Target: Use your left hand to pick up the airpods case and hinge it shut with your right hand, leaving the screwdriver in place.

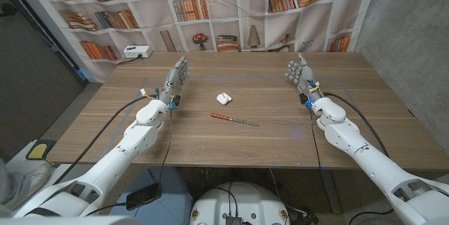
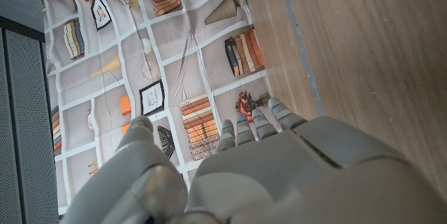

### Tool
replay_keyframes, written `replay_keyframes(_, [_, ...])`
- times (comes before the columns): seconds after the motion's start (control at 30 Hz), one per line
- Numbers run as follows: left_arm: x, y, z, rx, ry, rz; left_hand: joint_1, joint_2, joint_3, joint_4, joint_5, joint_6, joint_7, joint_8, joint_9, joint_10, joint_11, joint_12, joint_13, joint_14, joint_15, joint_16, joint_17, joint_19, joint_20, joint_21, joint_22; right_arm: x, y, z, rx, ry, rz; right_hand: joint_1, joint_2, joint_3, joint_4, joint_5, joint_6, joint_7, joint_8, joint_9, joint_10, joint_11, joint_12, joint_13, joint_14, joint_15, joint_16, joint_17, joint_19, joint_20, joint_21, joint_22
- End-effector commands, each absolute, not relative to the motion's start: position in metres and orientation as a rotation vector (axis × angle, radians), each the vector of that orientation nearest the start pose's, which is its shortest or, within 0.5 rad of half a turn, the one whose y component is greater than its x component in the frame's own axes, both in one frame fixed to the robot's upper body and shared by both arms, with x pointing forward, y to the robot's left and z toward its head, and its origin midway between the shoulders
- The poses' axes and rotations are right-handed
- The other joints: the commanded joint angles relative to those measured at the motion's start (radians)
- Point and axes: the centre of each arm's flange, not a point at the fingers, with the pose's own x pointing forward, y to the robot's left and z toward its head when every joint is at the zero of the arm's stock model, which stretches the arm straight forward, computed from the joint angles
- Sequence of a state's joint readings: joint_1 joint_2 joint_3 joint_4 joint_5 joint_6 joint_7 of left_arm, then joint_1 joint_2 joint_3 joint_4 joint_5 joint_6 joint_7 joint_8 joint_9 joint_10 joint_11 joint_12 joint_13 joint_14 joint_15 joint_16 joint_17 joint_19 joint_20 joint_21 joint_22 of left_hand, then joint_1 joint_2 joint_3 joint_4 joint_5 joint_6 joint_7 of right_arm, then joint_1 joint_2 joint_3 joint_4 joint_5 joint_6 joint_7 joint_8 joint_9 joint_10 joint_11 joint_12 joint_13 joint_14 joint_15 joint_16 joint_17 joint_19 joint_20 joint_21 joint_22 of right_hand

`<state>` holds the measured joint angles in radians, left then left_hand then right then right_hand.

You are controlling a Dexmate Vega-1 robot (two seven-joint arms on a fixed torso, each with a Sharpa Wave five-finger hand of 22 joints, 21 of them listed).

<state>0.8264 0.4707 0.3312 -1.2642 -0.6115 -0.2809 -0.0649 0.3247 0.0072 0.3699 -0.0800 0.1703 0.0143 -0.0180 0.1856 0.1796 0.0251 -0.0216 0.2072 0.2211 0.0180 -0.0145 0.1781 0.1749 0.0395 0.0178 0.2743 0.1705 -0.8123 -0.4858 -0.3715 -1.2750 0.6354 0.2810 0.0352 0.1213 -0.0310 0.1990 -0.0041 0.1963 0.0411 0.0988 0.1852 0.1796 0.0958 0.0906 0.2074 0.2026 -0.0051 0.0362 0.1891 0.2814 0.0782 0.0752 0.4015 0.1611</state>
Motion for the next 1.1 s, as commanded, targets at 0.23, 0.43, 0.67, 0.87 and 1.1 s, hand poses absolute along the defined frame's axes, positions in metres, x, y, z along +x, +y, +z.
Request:
replay_keyframes(0.23, [0.66, 0.283, -0.009, -0.003, -0.632, -0.21, 0.013, 0.005, 0.008, -0.006, 0.006, 0.006, -0.003, 0.004, 0.001, 0.013, 0.0, 0.008, -0.001, 0.01, 0.001, 0.007, 0.001, 0.009, 0.004, 0.001, 0.002, 0.663, -0.283, -0.006, 0.031, -0.611, 0.231, 0.009, 0.003, 0.005, 0.0, 0.004, 0.001, 0.007, 0.005, 0.005, 0.001, 0.005, 0.005, 0.005, -0.003, 0.009, 0.004, -0.001, 0.009, 0.001, -0.001, 0.004])
replay_keyframes(0.43, [0.654, 0.28, -0.008, 0.065, -0.659, -0.177, 0.014, 0.005, 0.009, -0.009, 0.005, 0.011, -0.003, 0.006, 0.001, 0.02, -0.002, 0.01, -0.003, 0.01, -0.001, 0.007, 0.001, 0.01, 0.003, -0.002, 0.002, 0.662, -0.284, -0.004, 0.024, -0.624, 0.234, 0.009, 0.005, 0.005, -0.001, 0.004, -0.002, 0.006, 0.004, 0.005, 0.001, 0.005, 0.005, 0.004, -0.005, 0.008, 0.004, -0.004, 0.011, 0.0, -0.004, 0.004])
replay_keyframes(0.67, [0.651, 0.278, -0.015, 0.083, -0.675, -0.152, 0.017, 0.005, 0.009, -0.013, 0.005, 0.017, -0.008, 0.007, 0.001, 0.026, -0.005, 0.012, -0.005, 0.009, -0.007, 0.006, 0.0, 0.012, 0.002, -0.007, 0.002, 0.66, -0.284, 0.0, 0.008, -0.634, 0.226, 0.01, 0.005, 0.005, -0.003, 0.004, -0.005, 0.005, 0.004, 0.004, -0.004, 0.002, 0.002, 0.004, -0.008, 0.004, 0.003, -0.008, 0.012, -0.003, -0.009, 0.005])
replay_keyframes(0.87, [0.643, 0.278, -0.022, 0.103, -0.684, -0.107, 0.019, 0.003, 0.009, -0.018, 0.004, 0.02, -0.012, 0.007, 0.0, 0.033, -0.009, 0.014, -0.007, 0.01, -0.01, 0.006, 0.0, 0.016, 0.0, -0.009, 0.002, 0.659, -0.286, 0.003, -0.001, -0.647, 0.226, 0.012, 0.006, 0.005, -0.005, 0.004, -0.009, 0.004, 0.003, 0.004, -0.006, 0.001, 0.001, 0.004, -0.011, 0.005, 0.003, -0.011, 0.012, -0.003, -0.013, 0.005])
replay_keyframes(1.1, [0.636, 0.273, -0.031, 0.081, -0.704, -0.102, 0.033, -0.003, 0.011, -0.034, 0.005, 0.023, -0.019, 0.007, 0.0, 0.064, -0.029, 0.025, -0.01, 0.024, -0.022, 0.01, -0.001, 0.028, 0.001, -0.016, 0.001, 0.659, -0.29, 0.002, 0.008, -0.636, 0.233, 0.014, 0.006, 0.006, -0.007, 0.003, -0.013, 0.004, 0.002, 0.004, -0.009, 0.002, -0.001, 0.004, -0.014, 0.003, 0.002, -0.015, 0.01, -0.004, -0.02, 0.005])
